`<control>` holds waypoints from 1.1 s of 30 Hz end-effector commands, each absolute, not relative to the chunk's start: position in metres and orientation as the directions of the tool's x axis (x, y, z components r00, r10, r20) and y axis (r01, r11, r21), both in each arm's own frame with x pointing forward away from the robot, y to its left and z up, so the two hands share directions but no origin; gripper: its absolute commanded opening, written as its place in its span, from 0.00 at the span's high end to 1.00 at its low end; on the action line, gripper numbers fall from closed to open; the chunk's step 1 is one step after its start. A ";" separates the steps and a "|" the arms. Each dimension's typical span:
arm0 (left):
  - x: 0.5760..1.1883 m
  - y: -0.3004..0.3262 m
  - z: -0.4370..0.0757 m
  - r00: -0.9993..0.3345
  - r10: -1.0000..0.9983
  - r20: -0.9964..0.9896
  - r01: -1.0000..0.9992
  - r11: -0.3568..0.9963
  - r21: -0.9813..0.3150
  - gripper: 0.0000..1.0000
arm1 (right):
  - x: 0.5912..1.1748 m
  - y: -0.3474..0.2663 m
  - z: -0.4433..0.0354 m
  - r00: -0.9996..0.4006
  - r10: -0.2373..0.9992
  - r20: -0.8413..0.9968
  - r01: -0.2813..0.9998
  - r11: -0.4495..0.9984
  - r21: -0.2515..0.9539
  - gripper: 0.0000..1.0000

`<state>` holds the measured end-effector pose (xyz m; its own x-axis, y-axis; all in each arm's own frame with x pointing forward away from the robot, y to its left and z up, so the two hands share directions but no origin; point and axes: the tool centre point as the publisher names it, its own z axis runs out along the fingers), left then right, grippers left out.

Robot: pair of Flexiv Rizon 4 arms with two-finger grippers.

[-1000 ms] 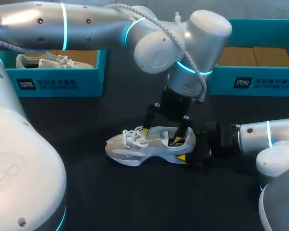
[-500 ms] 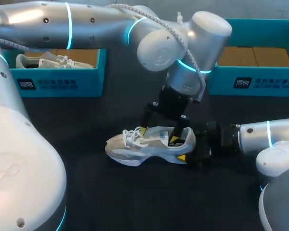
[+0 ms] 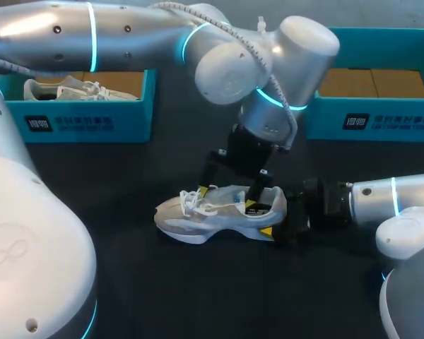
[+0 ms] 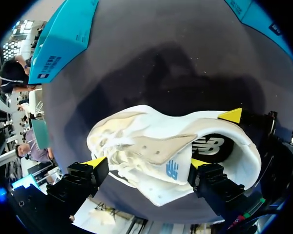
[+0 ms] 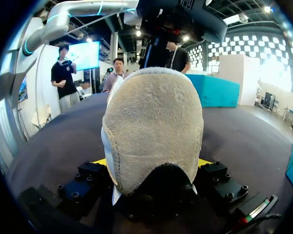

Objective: Take the shoe out of the shoebox, open the shoe tongue, remove and reinsert the insole, then place the shoe into the shoebox

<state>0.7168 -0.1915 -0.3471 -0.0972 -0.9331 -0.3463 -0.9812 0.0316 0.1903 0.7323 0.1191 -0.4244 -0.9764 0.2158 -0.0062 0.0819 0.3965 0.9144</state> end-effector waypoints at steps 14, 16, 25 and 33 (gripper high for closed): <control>0.714 -0.169 -0.336 -0.045 -0.947 -0.320 -0.990 0.000 0.138 0.29 | 0.731 0.120 -0.424 -0.976 0.217 -0.007 0.082 0.399 0.913 1.00; 0.714 -0.167 -0.334 -0.038 -0.949 -0.313 -0.991 -0.004 0.132 0.38 | 0.731 0.120 -0.424 -0.976 0.217 -0.007 0.082 0.399 0.913 1.00; 0.713 -0.160 -0.331 -0.011 -0.960 -0.280 -0.994 -0.021 0.112 0.57 | 0.731 0.120 -0.424 -0.976 0.217 -0.007 0.082 0.399 0.913 1.00; 0.714 -0.155 -0.333 0.020 -0.973 -0.228 -0.994 -0.043 0.099 0.61 | 0.731 0.120 -0.424 -0.976 0.217 -0.007 0.082 0.399 0.913 1.00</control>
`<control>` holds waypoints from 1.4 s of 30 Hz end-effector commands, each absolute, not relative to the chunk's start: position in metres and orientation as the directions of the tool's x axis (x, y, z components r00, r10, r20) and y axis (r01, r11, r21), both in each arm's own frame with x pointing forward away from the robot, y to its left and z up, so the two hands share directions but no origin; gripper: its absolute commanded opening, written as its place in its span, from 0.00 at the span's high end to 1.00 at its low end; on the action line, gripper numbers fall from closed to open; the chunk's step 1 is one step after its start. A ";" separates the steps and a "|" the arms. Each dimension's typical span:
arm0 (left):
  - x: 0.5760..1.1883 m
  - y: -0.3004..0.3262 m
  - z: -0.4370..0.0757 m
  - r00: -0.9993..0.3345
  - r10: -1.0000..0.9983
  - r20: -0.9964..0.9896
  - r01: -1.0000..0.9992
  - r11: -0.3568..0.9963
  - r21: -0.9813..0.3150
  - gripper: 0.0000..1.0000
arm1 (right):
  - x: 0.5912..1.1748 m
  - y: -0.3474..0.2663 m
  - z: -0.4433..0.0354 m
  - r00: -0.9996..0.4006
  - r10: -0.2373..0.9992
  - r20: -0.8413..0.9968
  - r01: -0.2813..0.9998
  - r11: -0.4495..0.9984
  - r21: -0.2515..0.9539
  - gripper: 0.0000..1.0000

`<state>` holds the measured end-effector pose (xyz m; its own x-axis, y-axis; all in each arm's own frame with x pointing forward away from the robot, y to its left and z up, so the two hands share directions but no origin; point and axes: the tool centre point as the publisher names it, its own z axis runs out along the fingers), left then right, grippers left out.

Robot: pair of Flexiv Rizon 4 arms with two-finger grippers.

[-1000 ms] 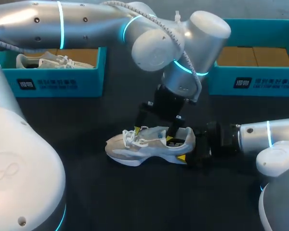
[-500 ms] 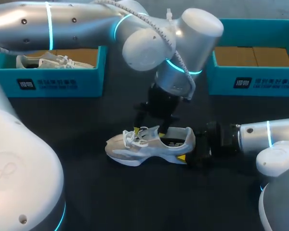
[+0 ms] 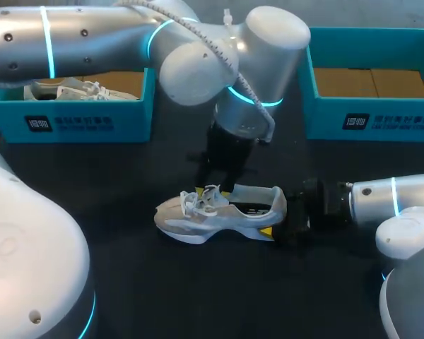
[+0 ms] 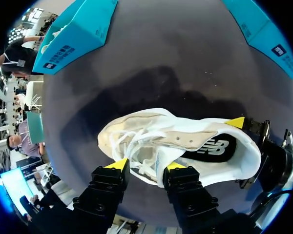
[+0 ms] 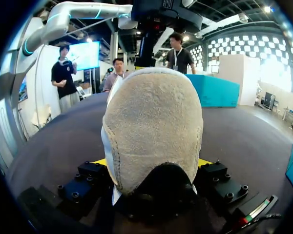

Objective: Take the shoe out of the shoebox, open the shoe tongue, remove and reinsert the insole, then place the shoe into the shoebox

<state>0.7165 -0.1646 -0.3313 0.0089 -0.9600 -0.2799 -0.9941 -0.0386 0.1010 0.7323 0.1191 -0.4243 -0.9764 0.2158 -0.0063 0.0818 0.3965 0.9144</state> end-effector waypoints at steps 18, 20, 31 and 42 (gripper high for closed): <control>0.719 -0.145 -0.325 0.068 -0.997 0.024 -0.997 -0.067 0.035 1.00 | 0.731 0.120 -0.424 -0.976 0.217 -0.007 0.082 0.399 0.913 1.00; 0.717 -0.140 -0.319 0.066 -0.995 0.073 -0.997 -0.063 0.034 1.00 | 0.731 0.120 -0.424 -0.976 0.217 -0.007 0.082 0.399 0.913 1.00; 0.705 -0.104 -0.301 0.023 -0.920 0.392 -1.000 -0.013 0.028 1.00 | 0.731 0.120 -0.424 -0.976 0.217 -0.007 0.082 0.399 0.913 1.00; 0.695 -0.080 -0.307 -0.015 -0.839 0.544 -1.000 0.015 -0.004 1.00 | 0.731 0.120 -0.424 -0.976 0.217 -0.007 0.082 0.399 0.913 1.00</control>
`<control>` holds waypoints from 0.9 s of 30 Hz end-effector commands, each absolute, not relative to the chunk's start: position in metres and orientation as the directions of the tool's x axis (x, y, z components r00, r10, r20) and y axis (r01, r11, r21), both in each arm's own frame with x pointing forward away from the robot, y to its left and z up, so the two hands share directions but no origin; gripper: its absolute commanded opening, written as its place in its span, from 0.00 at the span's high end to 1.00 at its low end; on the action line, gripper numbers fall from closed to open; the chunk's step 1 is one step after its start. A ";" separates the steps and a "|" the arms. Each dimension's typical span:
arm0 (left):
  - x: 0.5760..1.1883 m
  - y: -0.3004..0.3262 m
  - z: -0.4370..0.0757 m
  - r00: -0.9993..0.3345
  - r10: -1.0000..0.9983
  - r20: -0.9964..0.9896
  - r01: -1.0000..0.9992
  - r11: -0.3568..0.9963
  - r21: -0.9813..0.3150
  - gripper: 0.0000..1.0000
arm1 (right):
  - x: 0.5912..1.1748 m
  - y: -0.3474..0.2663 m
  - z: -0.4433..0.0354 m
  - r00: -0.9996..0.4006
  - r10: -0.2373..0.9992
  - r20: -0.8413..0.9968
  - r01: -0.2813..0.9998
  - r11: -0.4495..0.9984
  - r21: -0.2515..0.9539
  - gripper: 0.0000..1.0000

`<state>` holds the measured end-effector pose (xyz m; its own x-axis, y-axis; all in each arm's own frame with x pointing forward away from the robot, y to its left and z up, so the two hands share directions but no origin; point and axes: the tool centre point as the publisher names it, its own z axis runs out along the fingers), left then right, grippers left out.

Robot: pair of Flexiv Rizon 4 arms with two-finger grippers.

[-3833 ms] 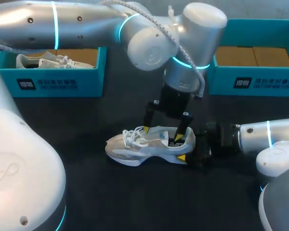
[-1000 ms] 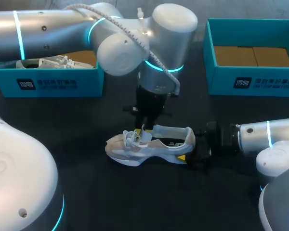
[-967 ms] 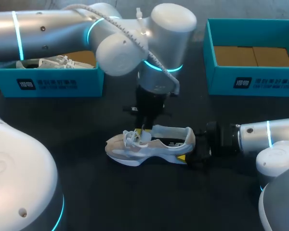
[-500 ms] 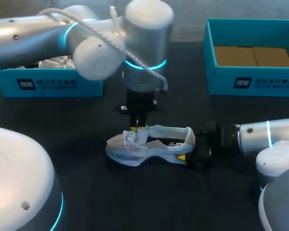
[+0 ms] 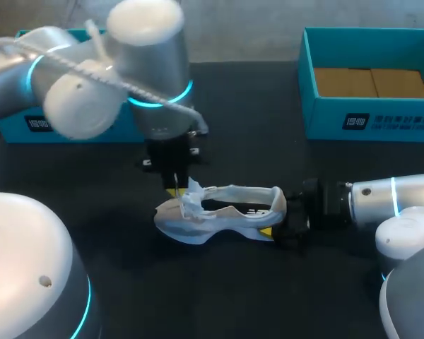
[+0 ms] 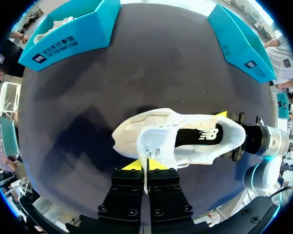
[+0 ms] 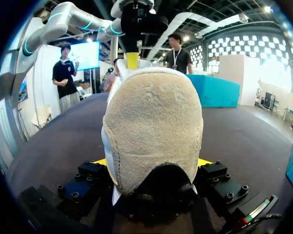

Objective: Take the shoe out of the shoebox, open the shoe tongue, remove and reinsert the insole, then place the shoe into the shoebox

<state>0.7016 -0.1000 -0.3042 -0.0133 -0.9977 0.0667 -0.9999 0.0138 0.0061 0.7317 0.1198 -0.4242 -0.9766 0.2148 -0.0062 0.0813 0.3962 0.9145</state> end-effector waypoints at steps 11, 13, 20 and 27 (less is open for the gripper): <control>0.702 -0.055 -0.324 -0.022 -0.802 0.597 -0.999 0.042 0.021 1.00 | 0.731 0.120 -0.424 -0.976 0.217 -0.007 0.082 0.399 0.913 1.00; 0.706 -0.051 -0.330 -0.027 -0.799 0.601 -0.998 0.059 0.033 1.00 | 0.731 0.120 -0.424 -0.976 0.217 -0.007 0.082 0.399 0.913 1.00; 0.714 -0.045 -0.348 -0.033 -0.799 0.600 -0.994 0.089 0.064 1.00 | 0.731 0.120 -0.424 -0.976 0.217 -0.007 0.082 0.399 0.913 1.00; 0.715 -0.048 -0.351 -0.061 -0.800 0.596 -0.989 0.128 0.071 1.00 | 0.731 0.120 -0.424 -0.976 0.217 -0.007 0.082 0.399 0.913 1.00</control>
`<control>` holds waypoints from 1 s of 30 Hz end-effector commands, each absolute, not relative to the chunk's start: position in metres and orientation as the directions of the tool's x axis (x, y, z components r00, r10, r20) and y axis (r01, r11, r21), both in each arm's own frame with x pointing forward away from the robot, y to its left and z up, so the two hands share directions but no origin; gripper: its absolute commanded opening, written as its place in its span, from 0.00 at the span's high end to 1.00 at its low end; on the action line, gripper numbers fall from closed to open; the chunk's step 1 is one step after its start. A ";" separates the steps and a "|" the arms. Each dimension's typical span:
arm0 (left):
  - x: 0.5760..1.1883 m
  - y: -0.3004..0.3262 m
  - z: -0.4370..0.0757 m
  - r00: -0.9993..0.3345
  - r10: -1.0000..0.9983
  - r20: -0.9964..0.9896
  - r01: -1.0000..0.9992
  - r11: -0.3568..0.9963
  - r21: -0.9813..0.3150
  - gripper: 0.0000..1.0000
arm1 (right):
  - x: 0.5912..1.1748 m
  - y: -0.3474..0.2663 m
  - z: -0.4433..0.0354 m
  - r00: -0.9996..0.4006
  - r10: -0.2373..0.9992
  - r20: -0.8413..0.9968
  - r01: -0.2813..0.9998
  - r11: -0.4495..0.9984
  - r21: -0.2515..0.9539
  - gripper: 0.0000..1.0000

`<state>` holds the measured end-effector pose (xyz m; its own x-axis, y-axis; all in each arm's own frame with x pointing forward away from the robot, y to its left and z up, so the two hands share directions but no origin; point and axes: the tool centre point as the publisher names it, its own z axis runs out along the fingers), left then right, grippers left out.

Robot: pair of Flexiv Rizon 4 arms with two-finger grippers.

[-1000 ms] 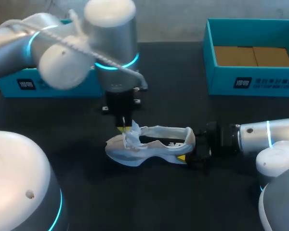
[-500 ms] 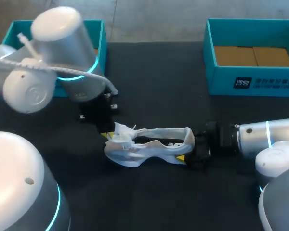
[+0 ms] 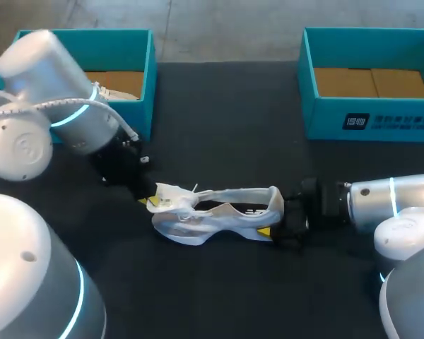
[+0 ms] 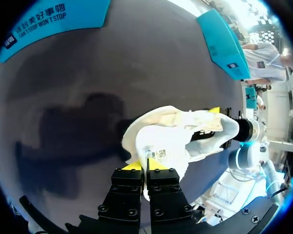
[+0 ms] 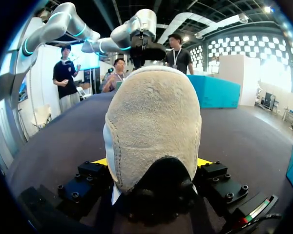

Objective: Take the shoe out of the shoebox, open the shoe tongue, remove and reinsert the insole, then place the shoe into the shoebox

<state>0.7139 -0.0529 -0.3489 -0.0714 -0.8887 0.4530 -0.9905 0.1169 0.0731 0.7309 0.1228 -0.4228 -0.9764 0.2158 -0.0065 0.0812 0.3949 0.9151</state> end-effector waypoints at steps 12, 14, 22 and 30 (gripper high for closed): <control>0.705 -0.068 -0.286 -0.269 -0.749 0.606 -0.956 0.285 -0.072 0.07 | 0.731 0.120 -0.424 -0.976 0.217 -0.007 0.082 0.399 0.913 1.00; 0.705 -0.071 -0.274 -0.313 -0.740 0.595 -0.942 0.320 -0.099 0.04 | 0.731 0.120 -0.424 -0.976 0.217 -0.007 0.082 0.399 0.913 1.00; 0.701 -0.088 -0.229 -0.483 -0.695 0.533 -0.865 0.473 -0.167 0.11 | 0.731 0.120 -0.424 -0.976 0.217 -0.007 0.082 0.399 0.913 1.00; 0.701 -0.106 -0.206 -0.690 -0.583 0.429 -0.702 0.685 -0.197 0.80 | 0.731 0.120 -0.424 -0.976 0.217 -0.007 0.082 0.399 0.913 1.00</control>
<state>0.6960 -0.0960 -0.2139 -0.6456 -0.6031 0.4685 -0.7501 0.6161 -0.2405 0.7312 0.1209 -0.4245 -0.9762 0.2167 -0.0065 0.0820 0.3966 0.9143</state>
